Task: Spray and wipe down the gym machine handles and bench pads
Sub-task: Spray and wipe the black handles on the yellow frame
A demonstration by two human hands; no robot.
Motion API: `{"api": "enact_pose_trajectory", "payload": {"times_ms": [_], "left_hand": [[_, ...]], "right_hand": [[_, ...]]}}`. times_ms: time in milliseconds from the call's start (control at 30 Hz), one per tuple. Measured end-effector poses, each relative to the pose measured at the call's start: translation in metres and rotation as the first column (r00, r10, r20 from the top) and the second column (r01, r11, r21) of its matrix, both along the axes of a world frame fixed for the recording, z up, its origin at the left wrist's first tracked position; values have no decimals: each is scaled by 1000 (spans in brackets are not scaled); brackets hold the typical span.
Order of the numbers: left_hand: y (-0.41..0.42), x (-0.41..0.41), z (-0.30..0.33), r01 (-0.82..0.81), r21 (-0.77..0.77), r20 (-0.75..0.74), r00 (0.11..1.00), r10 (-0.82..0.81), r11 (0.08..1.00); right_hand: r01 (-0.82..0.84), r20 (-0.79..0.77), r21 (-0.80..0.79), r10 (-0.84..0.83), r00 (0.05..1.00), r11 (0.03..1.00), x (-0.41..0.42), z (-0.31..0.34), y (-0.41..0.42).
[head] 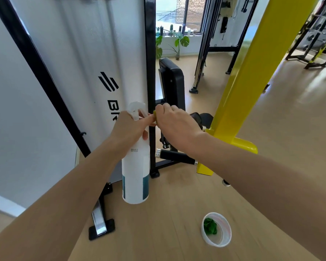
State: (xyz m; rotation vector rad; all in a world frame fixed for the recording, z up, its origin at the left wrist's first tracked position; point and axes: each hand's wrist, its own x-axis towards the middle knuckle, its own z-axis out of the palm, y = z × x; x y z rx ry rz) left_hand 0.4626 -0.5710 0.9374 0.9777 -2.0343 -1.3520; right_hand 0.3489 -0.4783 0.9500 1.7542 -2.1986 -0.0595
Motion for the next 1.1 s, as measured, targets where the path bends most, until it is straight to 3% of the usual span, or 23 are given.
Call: {"api": "enact_pose_trajectory", "payload": {"times_ms": [167,267,333,467,633,833,967,1100], "left_hand": [[-1,5,0,-47,-72,35,998,50,996],[-1,5,-1,-38,-63,7,999,39,997],[-2,3,0,-46,-37,-7,999,46,998],[-2,3,-3,-73,-5,-26,997,72,997],[4,3,-2,-80,-3,-23,997,80,997],[4,4,-1,-94,36,-24,995,95,995],[2,4,4,-75,-17,21,997,75,997],[2,5,4,-94,50,6,996,93,994]], "right_hand": [[81,107,23,-83,991,996,-3,-1,10],[263,-31,55,-261,965,963,-5,-3,22],[329,-30,81,-328,944,941,-6,-3,27],[322,19,144,-328,945,936,-4,2,34],[355,-83,154,-346,935,922,3,-1,41],[159,83,108,-169,982,981,-8,-2,28],[-5,206,66,-9,978,998,-15,0,5],[-109,166,-7,108,980,994,-9,-1,-22]]}}
